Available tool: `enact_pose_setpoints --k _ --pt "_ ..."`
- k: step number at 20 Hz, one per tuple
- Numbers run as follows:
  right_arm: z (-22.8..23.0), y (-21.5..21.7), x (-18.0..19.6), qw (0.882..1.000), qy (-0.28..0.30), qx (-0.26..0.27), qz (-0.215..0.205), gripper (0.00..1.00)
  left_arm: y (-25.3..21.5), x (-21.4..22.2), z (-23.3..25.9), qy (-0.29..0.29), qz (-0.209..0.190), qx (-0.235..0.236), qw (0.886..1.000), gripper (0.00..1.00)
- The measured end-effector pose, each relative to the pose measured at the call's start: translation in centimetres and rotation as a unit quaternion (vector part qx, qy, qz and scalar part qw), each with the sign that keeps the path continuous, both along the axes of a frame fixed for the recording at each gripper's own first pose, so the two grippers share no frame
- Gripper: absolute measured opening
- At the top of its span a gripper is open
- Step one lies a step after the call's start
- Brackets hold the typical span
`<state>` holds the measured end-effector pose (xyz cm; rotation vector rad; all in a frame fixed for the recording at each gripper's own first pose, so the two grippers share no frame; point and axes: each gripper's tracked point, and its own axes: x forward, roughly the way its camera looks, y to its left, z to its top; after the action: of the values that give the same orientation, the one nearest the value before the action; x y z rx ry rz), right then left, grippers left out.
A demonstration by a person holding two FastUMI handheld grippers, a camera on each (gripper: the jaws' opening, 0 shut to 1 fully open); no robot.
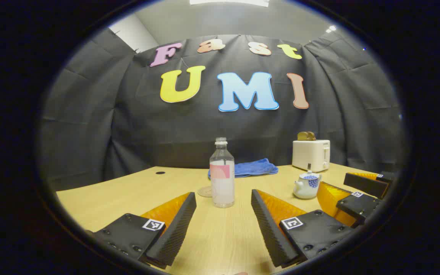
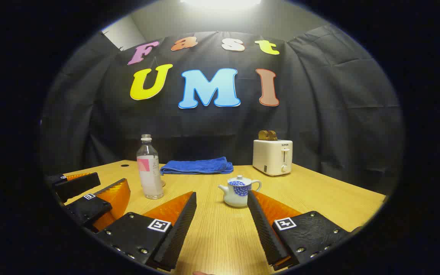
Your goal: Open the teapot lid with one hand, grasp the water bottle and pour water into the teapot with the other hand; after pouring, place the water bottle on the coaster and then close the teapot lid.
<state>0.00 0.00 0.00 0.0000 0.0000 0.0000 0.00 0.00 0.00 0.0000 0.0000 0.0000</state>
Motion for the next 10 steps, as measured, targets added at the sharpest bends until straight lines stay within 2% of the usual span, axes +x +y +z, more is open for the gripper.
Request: enact_pose_setpoints --k 2,10 --pt "0.0 -0.4 0.0 1.000 -0.001 0.001 0.015 0.83 -0.3 0.0 0.0 -0.001 -0.007 0.001 1.000 1.00" --pt "0.0 -1.2 0.1 1.000 -0.001 0.000 0.006 0.83 -1.8 0.7 0.1 -0.004 -0.028 0.000 1.000 1.00"
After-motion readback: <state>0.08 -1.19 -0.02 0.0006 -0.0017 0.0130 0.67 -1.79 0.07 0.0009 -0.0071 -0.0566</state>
